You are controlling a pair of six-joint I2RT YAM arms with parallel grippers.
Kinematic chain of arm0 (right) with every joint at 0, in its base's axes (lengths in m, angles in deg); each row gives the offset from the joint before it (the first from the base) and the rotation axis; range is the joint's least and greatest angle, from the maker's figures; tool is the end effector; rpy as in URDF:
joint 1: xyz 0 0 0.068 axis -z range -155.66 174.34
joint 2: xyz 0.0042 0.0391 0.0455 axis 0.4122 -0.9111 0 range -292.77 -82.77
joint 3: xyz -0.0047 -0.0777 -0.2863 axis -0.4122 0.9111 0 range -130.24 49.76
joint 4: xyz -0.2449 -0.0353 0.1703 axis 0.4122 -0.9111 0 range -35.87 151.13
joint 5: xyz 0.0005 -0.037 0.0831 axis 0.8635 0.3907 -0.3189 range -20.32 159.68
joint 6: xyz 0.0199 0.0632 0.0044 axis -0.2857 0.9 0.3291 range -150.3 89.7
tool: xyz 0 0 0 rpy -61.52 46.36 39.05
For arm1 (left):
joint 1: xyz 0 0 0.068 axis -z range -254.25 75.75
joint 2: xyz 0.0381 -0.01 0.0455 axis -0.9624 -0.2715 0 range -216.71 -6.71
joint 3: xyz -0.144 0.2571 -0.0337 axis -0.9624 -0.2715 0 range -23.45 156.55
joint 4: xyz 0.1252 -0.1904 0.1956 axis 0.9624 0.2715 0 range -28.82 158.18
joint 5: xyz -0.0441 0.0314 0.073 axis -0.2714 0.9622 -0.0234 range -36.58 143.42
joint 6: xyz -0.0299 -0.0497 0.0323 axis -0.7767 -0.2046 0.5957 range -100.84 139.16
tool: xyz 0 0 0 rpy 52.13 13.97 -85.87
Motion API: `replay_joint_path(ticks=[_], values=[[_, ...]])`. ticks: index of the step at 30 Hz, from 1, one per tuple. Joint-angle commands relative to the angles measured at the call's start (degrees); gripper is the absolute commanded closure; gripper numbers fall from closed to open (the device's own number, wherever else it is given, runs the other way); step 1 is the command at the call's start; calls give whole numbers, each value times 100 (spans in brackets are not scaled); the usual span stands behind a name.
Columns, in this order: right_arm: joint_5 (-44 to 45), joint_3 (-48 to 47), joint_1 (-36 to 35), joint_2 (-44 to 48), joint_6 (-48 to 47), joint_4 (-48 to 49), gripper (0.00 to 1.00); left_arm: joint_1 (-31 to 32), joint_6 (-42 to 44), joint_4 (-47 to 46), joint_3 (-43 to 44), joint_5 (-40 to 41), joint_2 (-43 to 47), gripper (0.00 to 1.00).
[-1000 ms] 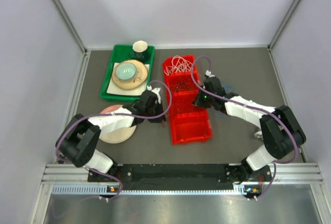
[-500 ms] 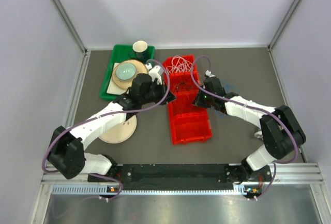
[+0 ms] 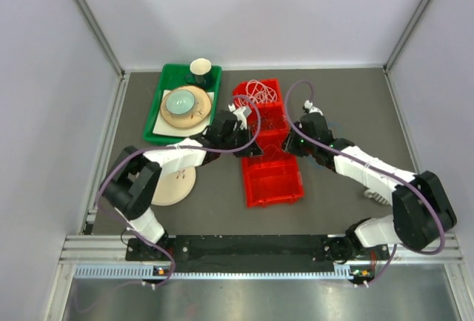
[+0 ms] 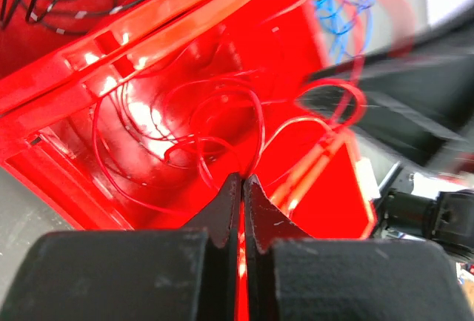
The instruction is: Untangle the cables
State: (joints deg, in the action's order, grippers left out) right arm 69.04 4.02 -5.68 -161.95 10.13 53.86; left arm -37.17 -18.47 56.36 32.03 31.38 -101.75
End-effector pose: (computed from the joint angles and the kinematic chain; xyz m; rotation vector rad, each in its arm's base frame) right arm 0.2887 0.1674 0.2068 0.2086 2.3590 0.6377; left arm 0.3112 -0.2599 0.1950 0.2289 2.3578 -1.1133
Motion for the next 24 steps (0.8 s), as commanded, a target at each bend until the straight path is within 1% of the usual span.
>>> replay_joint_path(ticks=[1,4,5,7,8,10,11,13,14,16,17,19,21,24], values=[[275,-102,-100,691,-78,-134,76,36,-26,-458,270,-28,-198,100],[424,-207,-100,877,-183,-336,71,71,97,-371,323,51,-348,100],[468,-251,-92,939,-236,-389,66,80,115,-353,323,34,-383,100],[530,-391,-100,930,-359,-495,60,106,185,-327,331,-2,-497,100],[548,-444,-100,861,-403,-512,53,124,194,-301,340,16,-532,100],[583,-593,-100,746,-482,-556,48,159,265,-230,366,-28,-603,100],[583,-647,-92,676,-500,-556,44,159,273,-204,375,-63,-612,91],[601,-822,-100,430,-544,-556,42,168,274,-204,367,-116,-551,75],[609,-875,-100,351,-562,-565,42,168,282,-195,358,-99,-437,64],[688,-1068,-100,96,-641,-556,42,168,326,-125,367,-29,-314,54],[715,-1139,-100,17,-667,-565,41,177,352,-90,393,-2,-252,48],[934,-1227,-100,-97,-694,-530,41,177,431,103,445,59,-59,43],[1101,-1297,-83,-150,-755,-513,41,177,545,226,542,95,126,41],[1119,-1447,-39,-282,-817,-513,41,177,625,455,691,121,302,38]])
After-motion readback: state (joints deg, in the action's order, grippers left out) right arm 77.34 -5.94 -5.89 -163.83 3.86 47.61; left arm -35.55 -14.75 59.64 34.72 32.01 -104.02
